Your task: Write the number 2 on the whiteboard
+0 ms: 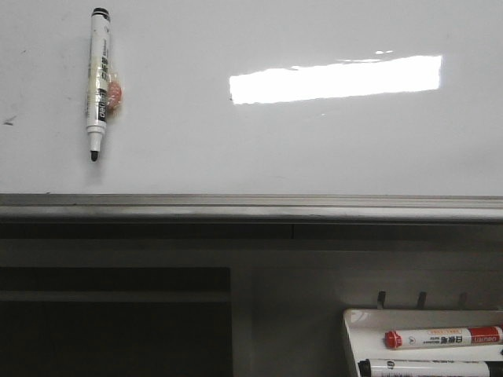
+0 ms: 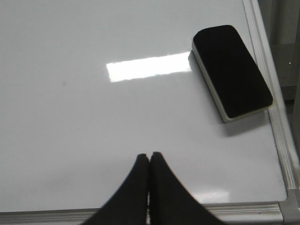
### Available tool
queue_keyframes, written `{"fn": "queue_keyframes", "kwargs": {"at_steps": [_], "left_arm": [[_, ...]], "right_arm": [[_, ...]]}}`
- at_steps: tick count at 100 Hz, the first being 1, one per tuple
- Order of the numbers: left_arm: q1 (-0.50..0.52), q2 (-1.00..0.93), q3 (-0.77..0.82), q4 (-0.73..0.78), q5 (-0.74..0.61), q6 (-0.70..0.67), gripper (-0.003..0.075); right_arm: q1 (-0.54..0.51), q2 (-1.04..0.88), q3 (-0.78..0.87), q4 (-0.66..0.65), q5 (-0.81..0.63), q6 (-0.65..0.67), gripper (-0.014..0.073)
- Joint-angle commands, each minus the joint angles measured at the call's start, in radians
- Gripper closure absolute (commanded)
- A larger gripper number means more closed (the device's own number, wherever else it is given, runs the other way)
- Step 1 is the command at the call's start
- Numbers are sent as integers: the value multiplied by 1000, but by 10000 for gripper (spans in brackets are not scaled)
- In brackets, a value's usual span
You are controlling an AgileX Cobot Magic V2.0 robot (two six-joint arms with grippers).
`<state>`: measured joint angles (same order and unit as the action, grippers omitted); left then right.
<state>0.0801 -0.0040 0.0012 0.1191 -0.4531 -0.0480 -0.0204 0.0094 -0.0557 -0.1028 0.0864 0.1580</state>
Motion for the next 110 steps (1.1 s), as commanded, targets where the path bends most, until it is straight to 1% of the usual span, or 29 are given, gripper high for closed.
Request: {"fn": "queue_keyframes", "kwargs": {"at_steps": [1,7,10,15,17,18,21,29,34,40,45,50,59,68,78,85,87,90,92,97,100,104,110], "left_arm": [[0,-27,4,-76,-3,-14,741],[0,-27,-10,-166,68,-14,741],[0,-25,-22,-211,126,-14,741],[0,-15,-53,-240,224,-14,741],[0,-8,-70,-242,273,-14,741],[0,-5,-76,-242,273,-14,741],[0,16,-109,-242,355,-14,741],[0,89,-190,-235,519,-9,741],[0,147,-245,-225,583,7,741],[0,220,-312,-226,669,59,741],[0,271,-352,-226,694,80,741],[0,316,-377,-226,694,92,741],[-18,379,-397,-226,673,144,740],[-48,415,-396,-228,645,162,736],[-93,439,-391,-228,601,180,687],[-128,456,-388,-228,562,180,608],[-139,462,-388,-226,552,180,573],[-158,472,-388,-226,535,180,504],[-165,476,-388,-226,520,180,472],[-192,491,-388,-226,493,180,345],[-202,499,-388,-226,473,180,297],[-209,512,-388,-226,448,180,255],[-210,538,-388,-243,373,177,254]], "right_arm": [[-2,21,-38,7,-71,2,655],[-2,21,-38,7,-64,2,655],[-2,21,-39,7,-59,2,655],[0,21,-48,12,-39,2,654],[1,22,-56,14,-24,2,654],[2,25,-62,14,-18,2,654],[6,31,-78,14,9,2,654],[20,70,-137,14,111,2,654],[34,107,-190,14,173,2,654],[50,165,-253,33,246,2,654],[57,204,-289,66,278,2,654],[60,250,-314,91,284,2,655],[60,307,-315,90,272,2,654],[60,350,-309,90,279,2,654],[60,387,-307,88,291,2,654],[60,402,-307,88,291,2,654],[60,404,-307,88,291,2,654],[60,407,-307,88,291,2,654],[60,409,-307,88,291,2,654],[60,409,-307,88,287,2,654],[60,409,-307,88,282,2,654],[60,409,-307,88,272,2,655],[60,409,-307,91,271,2,655]]}}
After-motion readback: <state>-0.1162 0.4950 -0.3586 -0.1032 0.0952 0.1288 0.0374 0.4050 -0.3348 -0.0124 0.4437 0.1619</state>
